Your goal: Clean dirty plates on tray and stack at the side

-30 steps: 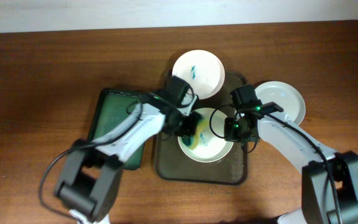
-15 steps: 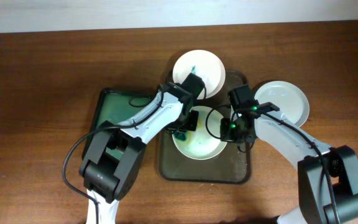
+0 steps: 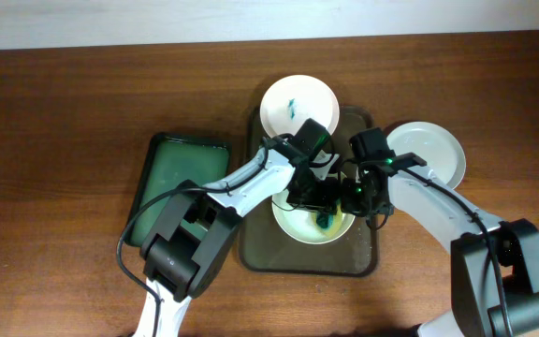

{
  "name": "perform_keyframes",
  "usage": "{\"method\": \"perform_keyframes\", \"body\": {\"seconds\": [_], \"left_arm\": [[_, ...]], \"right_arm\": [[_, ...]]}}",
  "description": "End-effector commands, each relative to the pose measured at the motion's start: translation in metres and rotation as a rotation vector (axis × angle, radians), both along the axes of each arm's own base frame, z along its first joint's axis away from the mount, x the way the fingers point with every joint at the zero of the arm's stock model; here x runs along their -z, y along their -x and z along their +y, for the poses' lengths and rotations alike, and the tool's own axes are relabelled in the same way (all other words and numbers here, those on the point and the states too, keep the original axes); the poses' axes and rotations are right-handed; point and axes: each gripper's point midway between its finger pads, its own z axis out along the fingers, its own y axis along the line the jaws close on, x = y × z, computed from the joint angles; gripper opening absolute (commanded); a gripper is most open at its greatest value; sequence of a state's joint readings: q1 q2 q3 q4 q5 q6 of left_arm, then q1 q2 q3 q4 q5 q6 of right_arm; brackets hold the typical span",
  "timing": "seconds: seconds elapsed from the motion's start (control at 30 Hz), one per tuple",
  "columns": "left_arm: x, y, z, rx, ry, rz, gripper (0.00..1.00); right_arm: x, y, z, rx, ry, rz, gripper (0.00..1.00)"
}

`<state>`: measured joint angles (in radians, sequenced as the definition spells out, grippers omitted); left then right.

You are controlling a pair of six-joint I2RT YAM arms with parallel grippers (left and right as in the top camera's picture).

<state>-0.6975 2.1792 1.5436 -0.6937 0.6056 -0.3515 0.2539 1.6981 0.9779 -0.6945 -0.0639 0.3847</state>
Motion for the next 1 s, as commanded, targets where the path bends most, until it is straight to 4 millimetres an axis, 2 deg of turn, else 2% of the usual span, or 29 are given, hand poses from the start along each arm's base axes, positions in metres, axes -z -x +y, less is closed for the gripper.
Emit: {"method": "perform_keyframes", "body": {"seconds": [0.0,0.03,0.07,0.1,0.17,0.23,0.3,0.33,0.37,0.4,0.43,0.47,0.53,0.57,0.6,0.63,0.67,0.7,0.73,0.77,0.8,0.83,0.87,0.9,0.93,0.97], "left_arm": [[0.038,-0.008,0.051,-0.011,-0.348,-0.135,0.0],[0.038,-0.028,0.096,-0.058,-0.567,-0.215,0.0],[0.03,-0.046,0.129,-0.12,-0.739,-0.299,0.0],[0.009,-0.065,0.162,-0.161,-0.921,-0.401,0.0],[-0.026,-0.084,0.189,-0.193,-1.051,-0.466,0.0],[-0.036,-0.093,0.199,-0.218,-1.078,-0.484,0.0],[-0.034,-0.086,0.193,-0.212,-1.031,-0.429,0.0],[-0.04,-0.078,0.179,-0.204,-0.941,-0.37,0.0],[-0.061,-0.068,0.163,-0.184,-0.805,-0.309,0.0],[-0.091,-0.062,0.164,-0.193,-0.711,-0.302,0.0],[-0.113,-0.059,0.175,-0.202,-0.691,-0.322,0.0],[-0.152,-0.049,0.201,-0.222,-0.684,-0.356,0.0],[-0.203,-0.034,0.251,-0.324,-0.73,-0.429,0.0],[-0.217,-0.029,0.268,-0.37,-0.73,-0.447,0.0],[-0.223,-0.026,0.28,-0.405,-0.73,-0.445,0.0],[-0.222,-0.023,0.293,-0.435,-0.738,-0.433,0.0],[-0.207,-0.022,0.304,-0.46,-0.748,-0.393,0.0],[-0.18,-0.022,0.306,-0.47,-0.733,-0.34,0.0],[-0.149,-0.021,0.312,-0.476,-0.745,-0.299,0.0],[-0.126,-0.02,0.316,-0.482,-0.749,-0.276,0.0],[-0.089,-0.019,0.324,-0.503,-0.751,-0.257,0.0],[-0.07,-0.019,0.322,-0.5,-0.714,-0.253,0.06],[-0.058,-0.022,0.317,-0.487,-0.656,-0.258,0.13],[-0.053,-0.023,0.311,-0.494,-0.61,-0.25,0.14],[-0.055,-0.025,0.305,-0.496,-0.569,-0.245,0.14],[-0.064,-0.029,0.304,-0.501,-0.56,-0.261,0.17]], "right_arm": [[-0.004,-0.004,0.011,-0.033,-0.034,-0.022,0.04],[-0.004,-0.003,0.011,-0.039,-0.032,-0.019,0.04],[-0.004,-0.003,0.011,-0.052,-0.03,-0.021,0.04],[-0.004,-0.003,0.011,-0.052,-0.029,-0.018,0.04],[-0.004,-0.002,0.011,-0.056,-0.028,-0.014,0.04],[-0.004,-0.001,0.01,-0.056,-0.027,-0.01,0.04],[-0.004,-0.001,0.01,-0.056,-0.027,-0.01,0.04],[-0.005,0.0,0.01,-0.059,-0.026,-0.007,0.04],[-0.014,0.003,0.01,-0.092,-0.023,-0.004,0.04],[-0.029,0.004,0.009,-0.122,-0.022,-0.026,0.04],[-0.045,0.005,0.009,-0.141,-0.023,-0.059,0.04],[-0.072,0.004,0.008,-0.141,-0.031,-0.129,0.04],[-0.112,0.002,0.005,-0.152,0.021,-0.28,0.04],[-0.131,0.003,0.004,-0.17,0.101,-0.365,0.04],[-0.144,0.007,0.006,-0.191,0.165,-0.42,0.04],[-0.151,0.011,0.012,-0.227,0.224,-0.458,0.04],[-0.15,0.019,0.025,-0.285,0.251,-0.465,0.04],[-0.141,0.025,0.036,-0.289,0.196,-0.421,0.04],[-0.134,0.023,0.035,-0.278,0.172,-0.387,0.05],[-0.123,0.017,0.03,-0.246,0.131,-0.339,0.1],[-0.108,0.01,0.027,-0.253,0.03,-0.27,0.15],[-0.095,0.008,0.027,-0.27,-0.075,-0.208,0.22],[-0.081,0.004,0.02,-0.252,-0.129,-0.152,0.27],[-0.066,0.002,0.013,-0.228,-0.152,-0.106,0.28],[-0.046,0.003,0.013,-0.242,-0.219,-0.036,0.32],[-0.034,0.005,0.015,-0.264,-0.249,0.002,0.33]]}}
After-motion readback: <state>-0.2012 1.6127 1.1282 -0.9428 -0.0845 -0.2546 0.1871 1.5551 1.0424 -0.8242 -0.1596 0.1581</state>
